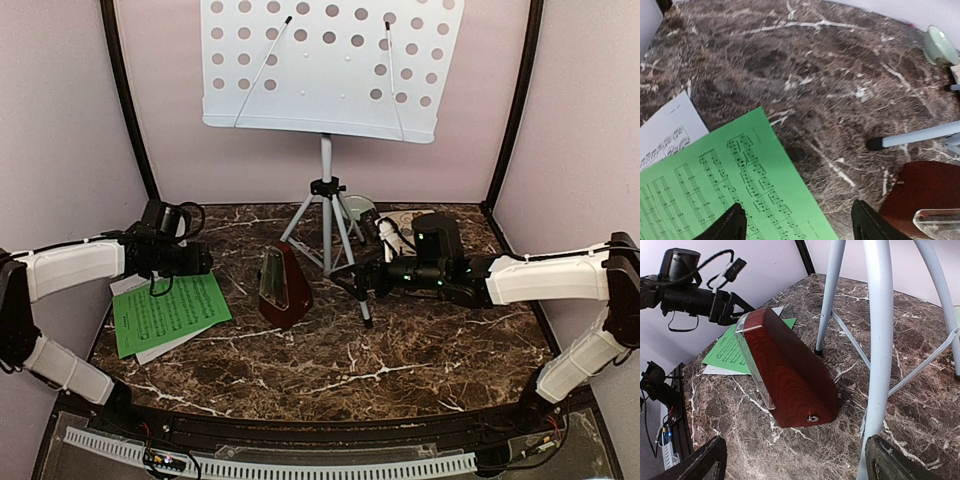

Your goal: Set up the instrument practice props

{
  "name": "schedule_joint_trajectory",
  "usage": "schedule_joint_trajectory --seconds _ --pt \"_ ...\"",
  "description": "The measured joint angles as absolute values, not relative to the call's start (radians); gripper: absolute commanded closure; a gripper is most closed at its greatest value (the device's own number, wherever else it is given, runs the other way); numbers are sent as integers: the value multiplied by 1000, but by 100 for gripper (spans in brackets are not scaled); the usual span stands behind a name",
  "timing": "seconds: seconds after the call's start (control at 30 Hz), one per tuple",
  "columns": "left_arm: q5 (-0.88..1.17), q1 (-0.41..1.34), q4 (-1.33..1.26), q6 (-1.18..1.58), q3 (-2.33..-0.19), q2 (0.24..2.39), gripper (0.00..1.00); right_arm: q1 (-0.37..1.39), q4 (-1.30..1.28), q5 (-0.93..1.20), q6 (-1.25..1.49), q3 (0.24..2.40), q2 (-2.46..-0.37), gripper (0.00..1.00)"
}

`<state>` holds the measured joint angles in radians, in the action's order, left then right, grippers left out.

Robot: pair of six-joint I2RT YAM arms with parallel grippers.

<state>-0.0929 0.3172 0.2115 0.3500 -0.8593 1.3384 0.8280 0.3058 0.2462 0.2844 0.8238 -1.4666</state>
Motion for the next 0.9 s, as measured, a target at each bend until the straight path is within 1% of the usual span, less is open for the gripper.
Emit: schedule_joint_trajectory --seconds 0.13,0.27,0.37,0.57,0.8,0.9 --pt "-134 318 258 399 -860 1468 26 828 307 247 286 824 -1467 3" --pt "-131 318 267 418 -859 1580 29 828 308 247 285 823 -1467 3" --pt "-112 318 263 423 -848 1624 33 828 307 247 284 823 -1467 2" --pt "-90 346 224 444 -788 1596 34 828 305 244 269 823 -1466 2" --pt "-91 531 242 490 -720 1526 40 828 281 240 244 825 -1466 2" --pt "-83 642 242 517 -683 1490 41 828 272 235 235 827 -1466 1"
